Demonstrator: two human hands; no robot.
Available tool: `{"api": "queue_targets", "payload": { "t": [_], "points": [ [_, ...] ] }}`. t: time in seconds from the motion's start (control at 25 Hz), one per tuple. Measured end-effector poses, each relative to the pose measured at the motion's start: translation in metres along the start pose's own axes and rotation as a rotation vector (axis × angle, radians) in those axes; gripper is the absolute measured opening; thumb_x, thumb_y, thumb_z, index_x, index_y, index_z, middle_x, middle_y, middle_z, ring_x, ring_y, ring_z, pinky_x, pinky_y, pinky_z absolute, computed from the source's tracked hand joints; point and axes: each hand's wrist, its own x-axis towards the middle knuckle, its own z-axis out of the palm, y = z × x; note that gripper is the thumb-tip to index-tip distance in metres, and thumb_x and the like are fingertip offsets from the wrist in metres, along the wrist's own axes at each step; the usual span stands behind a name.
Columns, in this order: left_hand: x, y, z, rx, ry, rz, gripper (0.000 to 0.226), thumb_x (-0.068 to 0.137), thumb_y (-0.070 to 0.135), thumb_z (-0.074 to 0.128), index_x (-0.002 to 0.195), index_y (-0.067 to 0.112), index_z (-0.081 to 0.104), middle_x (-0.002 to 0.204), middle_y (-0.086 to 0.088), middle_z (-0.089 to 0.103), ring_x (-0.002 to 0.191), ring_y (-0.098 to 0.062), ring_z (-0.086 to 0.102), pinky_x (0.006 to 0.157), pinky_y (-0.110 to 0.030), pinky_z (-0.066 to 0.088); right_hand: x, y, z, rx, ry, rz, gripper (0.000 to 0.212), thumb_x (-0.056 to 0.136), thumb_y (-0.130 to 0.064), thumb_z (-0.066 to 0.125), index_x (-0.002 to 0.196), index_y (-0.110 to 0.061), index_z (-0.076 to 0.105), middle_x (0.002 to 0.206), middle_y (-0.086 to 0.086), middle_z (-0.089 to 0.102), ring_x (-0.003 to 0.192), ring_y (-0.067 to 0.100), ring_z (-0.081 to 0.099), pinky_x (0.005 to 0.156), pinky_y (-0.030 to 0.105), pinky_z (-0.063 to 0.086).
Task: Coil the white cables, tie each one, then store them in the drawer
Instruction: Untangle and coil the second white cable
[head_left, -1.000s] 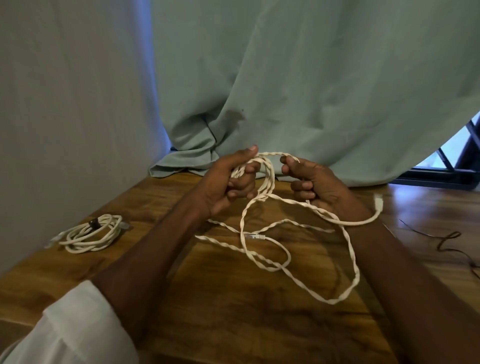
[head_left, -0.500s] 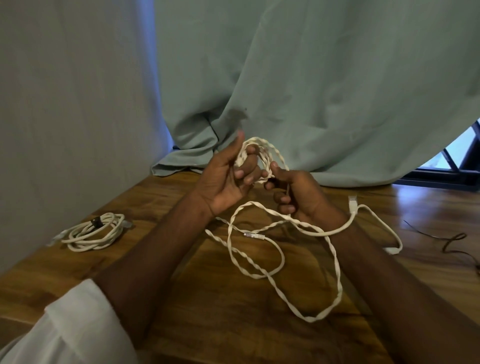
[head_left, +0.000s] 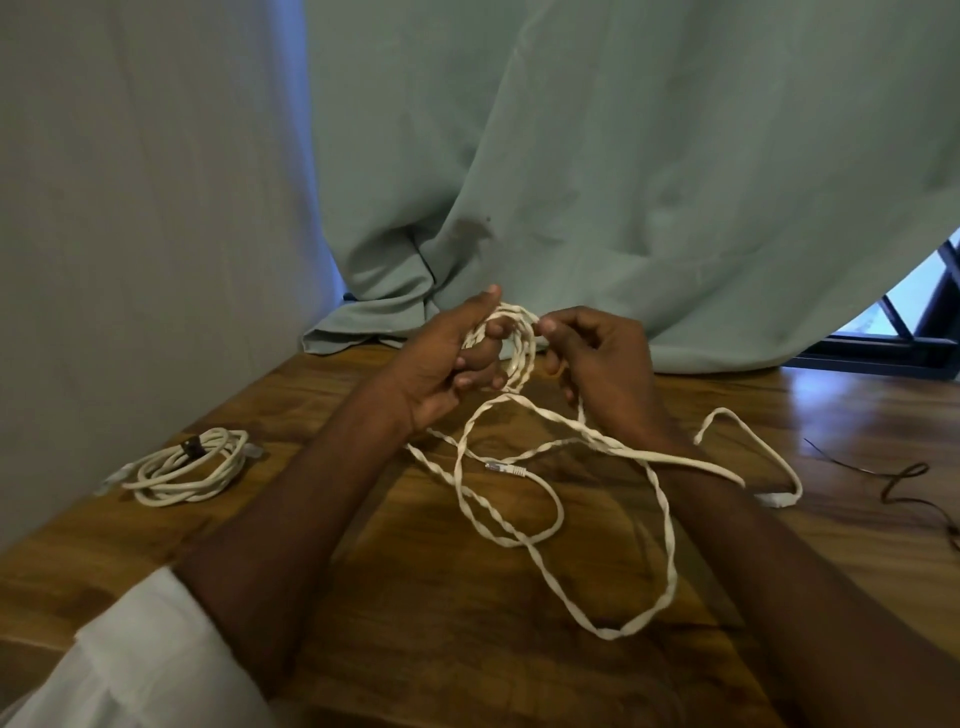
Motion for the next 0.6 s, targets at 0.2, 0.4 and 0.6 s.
{"api": "queue_targets", "payload": {
  "t": [0.2,0.4,0.6],
  "points": [
    [0.002,-0.006,0.009,-0.082,-0.206,-0.051,0.041,0.111,0.04,0.038,0.083,0.014,0.051,0.043,0.008,0.032,0.038,-0.008,0.026,0.048,-0.023,0.02,0.008,0.008,-0.01,0.009,0.142,0.03,0.013,0.097,-0.017,0.071,0.088,-0.014,0.08,0.058,0.001,0.061,0.043,0.01,0.046,0.048,0.025,0.038],
    [0.007,-0.002,-0.006,-0.453,0.03,0.108,0.038,0.109,0.029,0.038,0.075,0.017,0.051,0.039,0.007,0.031,0.033,-0.008,0.03,0.058,-0.026,0.047,0.001,-0.004,0.0,0.012,-0.209,0.049,0.036,0.09,-0.005,0.078,0.121,-0.021,0.071,0.089,0.007,0.074,0.071,0.015,0.071,0.066,0.026,0.058],
    [0.018,-0.003,-0.03,-0.792,0.353,0.223,0.056,0.105,0.01,0.037,0.05,0.017,0.045,0.04,0.006,0.032,0.037,-0.01,0.038,0.055,-0.022,0.051,-0.01,-0.006,0.011,0.346,-0.318,0.301,0.038,0.103,-0.001,0.055,0.133,-0.023,0.065,0.11,0.013,0.077,0.082,0.024,0.07,0.057,0.03,0.054]
  ]
}}
